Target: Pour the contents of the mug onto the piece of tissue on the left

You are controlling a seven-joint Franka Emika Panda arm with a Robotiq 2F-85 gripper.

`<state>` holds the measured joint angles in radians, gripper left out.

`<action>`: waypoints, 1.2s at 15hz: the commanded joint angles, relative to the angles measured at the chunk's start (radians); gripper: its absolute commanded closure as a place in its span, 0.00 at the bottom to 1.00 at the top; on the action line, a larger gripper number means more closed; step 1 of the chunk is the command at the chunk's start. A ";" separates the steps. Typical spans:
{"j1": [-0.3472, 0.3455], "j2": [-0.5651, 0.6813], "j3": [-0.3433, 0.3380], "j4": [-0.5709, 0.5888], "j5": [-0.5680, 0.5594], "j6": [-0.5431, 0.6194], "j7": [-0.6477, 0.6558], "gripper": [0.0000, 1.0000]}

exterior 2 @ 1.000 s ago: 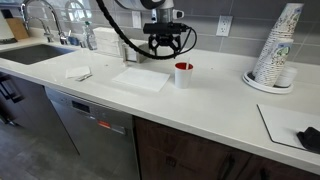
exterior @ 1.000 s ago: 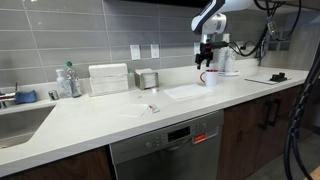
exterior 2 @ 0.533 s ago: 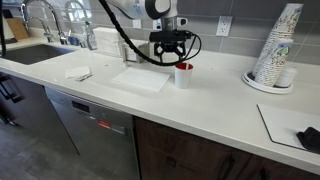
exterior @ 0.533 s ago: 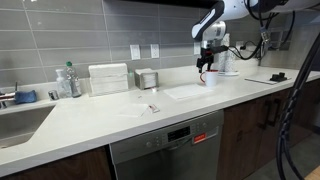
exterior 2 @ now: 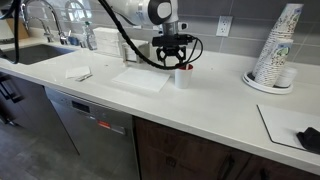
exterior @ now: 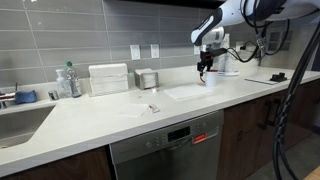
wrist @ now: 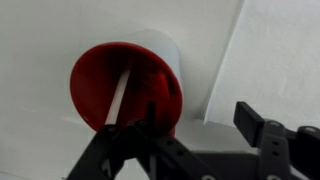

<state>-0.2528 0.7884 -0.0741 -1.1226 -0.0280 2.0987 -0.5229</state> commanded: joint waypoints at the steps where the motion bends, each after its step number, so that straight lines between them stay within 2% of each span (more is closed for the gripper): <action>1: -0.007 0.055 0.008 0.072 -0.026 -0.027 0.017 0.51; 6: -0.005 0.077 -0.005 0.103 -0.045 -0.029 0.056 0.89; 8: -0.006 0.079 -0.008 0.111 -0.050 -0.036 0.068 1.00; 13: -0.013 0.070 -0.016 0.119 -0.049 -0.056 0.101 0.98; 18: -0.053 -0.019 0.001 0.062 0.017 -0.116 0.049 0.98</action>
<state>-0.2745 0.8277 -0.0911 -1.0460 -0.0457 2.0395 -0.4397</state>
